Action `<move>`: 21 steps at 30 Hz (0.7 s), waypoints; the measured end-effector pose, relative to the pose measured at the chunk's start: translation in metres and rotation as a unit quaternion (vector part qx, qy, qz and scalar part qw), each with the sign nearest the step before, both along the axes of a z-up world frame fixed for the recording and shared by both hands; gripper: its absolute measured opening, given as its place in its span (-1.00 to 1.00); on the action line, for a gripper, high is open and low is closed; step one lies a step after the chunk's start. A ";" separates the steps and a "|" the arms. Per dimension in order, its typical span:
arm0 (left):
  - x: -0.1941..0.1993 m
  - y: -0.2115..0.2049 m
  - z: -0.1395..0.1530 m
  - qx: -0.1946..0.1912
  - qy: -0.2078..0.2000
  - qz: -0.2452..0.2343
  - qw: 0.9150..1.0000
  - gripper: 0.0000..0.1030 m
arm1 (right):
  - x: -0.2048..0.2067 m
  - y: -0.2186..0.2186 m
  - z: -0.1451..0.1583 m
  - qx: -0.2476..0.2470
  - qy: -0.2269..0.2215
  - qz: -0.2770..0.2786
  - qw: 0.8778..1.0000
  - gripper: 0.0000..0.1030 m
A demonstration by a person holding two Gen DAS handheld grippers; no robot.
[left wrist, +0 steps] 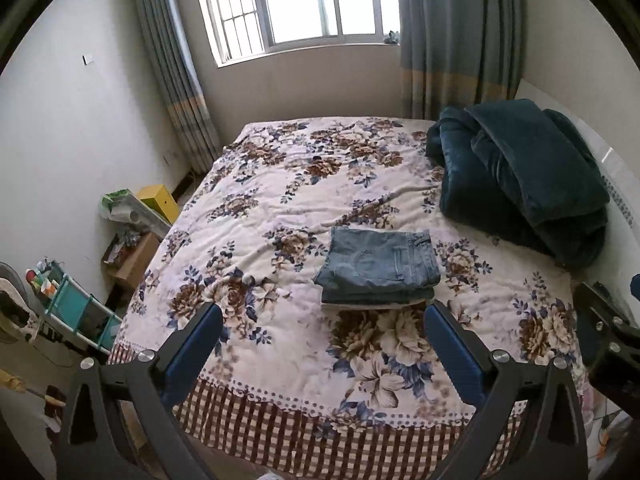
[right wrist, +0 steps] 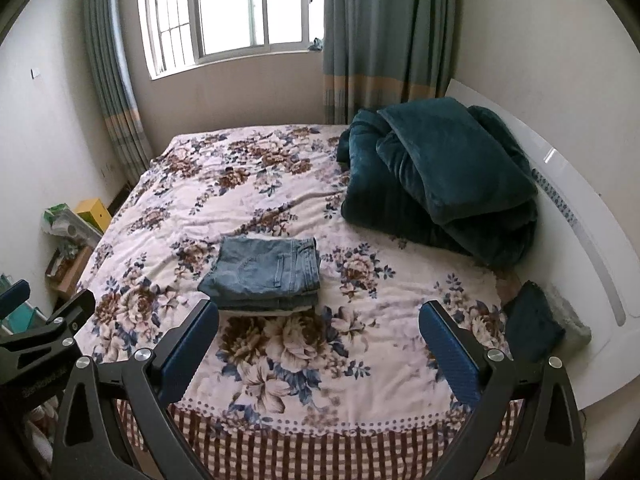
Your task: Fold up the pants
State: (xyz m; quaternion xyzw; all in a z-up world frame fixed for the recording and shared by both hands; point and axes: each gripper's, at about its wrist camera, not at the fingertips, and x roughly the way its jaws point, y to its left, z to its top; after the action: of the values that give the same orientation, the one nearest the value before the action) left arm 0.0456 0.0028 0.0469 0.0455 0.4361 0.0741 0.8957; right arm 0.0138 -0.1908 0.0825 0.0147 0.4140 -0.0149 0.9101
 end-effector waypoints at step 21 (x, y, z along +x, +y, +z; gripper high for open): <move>0.010 0.001 -0.008 -0.001 -0.002 -0.006 1.000 1.00 | 0.002 0.006 -0.023 0.002 0.007 -0.002 1.000 0.98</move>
State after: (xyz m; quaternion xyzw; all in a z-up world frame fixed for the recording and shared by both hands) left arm 0.0554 0.0041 0.0384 0.0469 0.4339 0.0683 0.8972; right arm 0.0161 -0.1850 0.0594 0.0175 0.4204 -0.0159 0.9071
